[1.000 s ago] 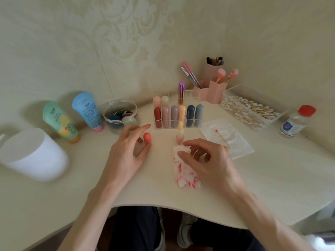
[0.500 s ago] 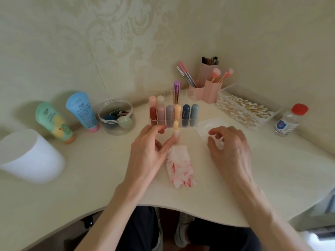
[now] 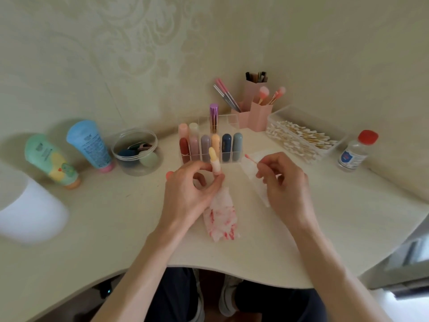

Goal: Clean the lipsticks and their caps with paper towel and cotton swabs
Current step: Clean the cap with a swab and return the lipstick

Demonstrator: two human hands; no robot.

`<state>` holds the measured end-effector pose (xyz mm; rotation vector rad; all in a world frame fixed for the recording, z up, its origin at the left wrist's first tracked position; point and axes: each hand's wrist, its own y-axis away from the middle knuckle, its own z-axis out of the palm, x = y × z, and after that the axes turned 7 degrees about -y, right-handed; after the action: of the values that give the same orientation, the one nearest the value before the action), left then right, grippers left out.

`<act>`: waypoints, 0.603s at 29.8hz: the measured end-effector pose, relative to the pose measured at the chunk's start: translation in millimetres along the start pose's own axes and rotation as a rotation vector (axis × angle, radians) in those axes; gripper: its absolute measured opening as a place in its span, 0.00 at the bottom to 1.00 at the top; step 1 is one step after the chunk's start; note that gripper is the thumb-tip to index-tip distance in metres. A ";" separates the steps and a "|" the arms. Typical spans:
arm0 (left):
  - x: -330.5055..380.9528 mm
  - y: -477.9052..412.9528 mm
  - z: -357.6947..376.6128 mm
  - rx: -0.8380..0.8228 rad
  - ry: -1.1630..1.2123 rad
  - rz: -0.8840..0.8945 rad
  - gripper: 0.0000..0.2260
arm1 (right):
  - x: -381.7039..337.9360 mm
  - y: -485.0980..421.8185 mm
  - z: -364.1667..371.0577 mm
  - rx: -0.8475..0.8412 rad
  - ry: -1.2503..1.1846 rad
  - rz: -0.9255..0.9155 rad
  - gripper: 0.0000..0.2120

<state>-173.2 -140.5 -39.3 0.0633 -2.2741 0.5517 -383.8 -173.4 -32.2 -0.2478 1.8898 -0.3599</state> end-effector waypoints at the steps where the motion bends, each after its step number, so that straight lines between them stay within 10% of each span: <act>1: 3.5 1.3 -1.4 -0.004 0.060 -0.005 0.06 | -5.8 0.3 1.2 -0.042 -0.139 -0.026 0.09; 18: 5.3 10.1 -13.7 -0.177 0.482 -0.004 0.07 | -16.4 11.4 17.0 -0.200 -0.203 -0.222 0.02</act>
<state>-169.6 -125.1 -31.0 -0.1391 -1.8398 0.3180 -362.2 -159.4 -27.3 -0.6098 1.7021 -0.2823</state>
